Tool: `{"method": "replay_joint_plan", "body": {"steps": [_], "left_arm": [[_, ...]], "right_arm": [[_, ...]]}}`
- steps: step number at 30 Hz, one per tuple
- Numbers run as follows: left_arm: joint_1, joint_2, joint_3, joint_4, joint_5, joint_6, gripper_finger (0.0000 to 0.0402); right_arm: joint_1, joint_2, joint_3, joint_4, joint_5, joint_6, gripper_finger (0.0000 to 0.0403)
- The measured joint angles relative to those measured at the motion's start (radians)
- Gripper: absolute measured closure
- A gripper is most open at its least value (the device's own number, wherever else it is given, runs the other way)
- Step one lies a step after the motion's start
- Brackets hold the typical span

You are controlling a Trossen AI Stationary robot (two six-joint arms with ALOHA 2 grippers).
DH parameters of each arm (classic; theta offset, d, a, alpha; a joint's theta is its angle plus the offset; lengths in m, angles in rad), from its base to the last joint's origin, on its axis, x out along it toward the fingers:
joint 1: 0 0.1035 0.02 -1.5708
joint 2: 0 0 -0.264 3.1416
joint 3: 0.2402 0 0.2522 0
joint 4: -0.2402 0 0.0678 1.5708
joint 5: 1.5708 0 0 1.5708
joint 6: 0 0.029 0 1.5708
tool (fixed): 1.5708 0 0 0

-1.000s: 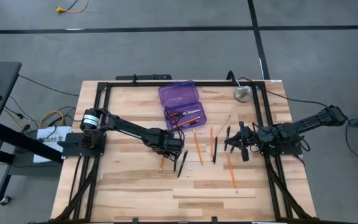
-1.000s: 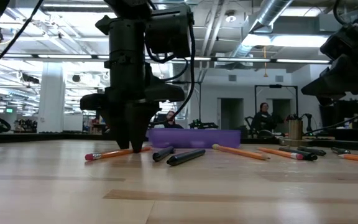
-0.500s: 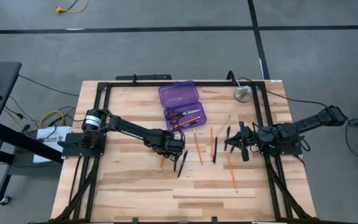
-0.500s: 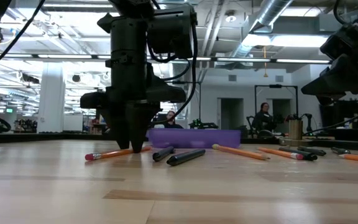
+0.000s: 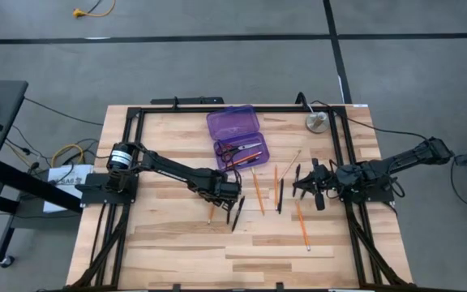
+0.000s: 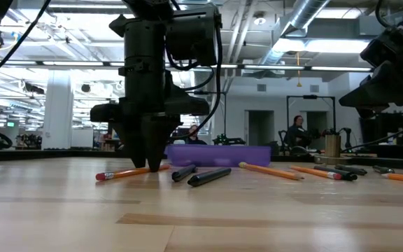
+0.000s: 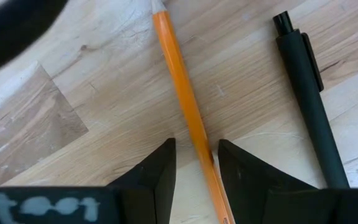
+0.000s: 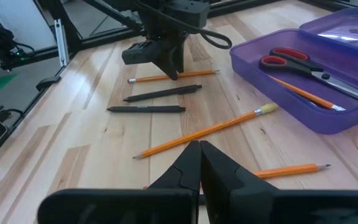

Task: Pick & place school supplies into a supply box
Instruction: Put the yellow pencil into the purple supply box

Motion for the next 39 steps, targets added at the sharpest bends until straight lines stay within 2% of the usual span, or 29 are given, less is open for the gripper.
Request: {"method": "replay_joint_plan", "body": {"steps": [17, 30, 39], "left_arm": [[0.0, 0.0, 0.0, -0.002, -0.011, 0.0, 0.0291], [0.0, 0.0, -0.001, -0.008, -0.024, 0.012, 0.0371], [0.0, 0.0, -0.001, -0.005, -0.028, 0.023, 0.0386]], "right_arm": [[0.0, 0.0, 0.0, 0.0, 0.0, -0.001, 0.0403], [0.0, 0.0, 0.0, 0.0, 0.0, -0.001, 0.0403], [0.0, 0.0, 0.0, 0.0, 0.0, -0.002, 0.0403]]}}
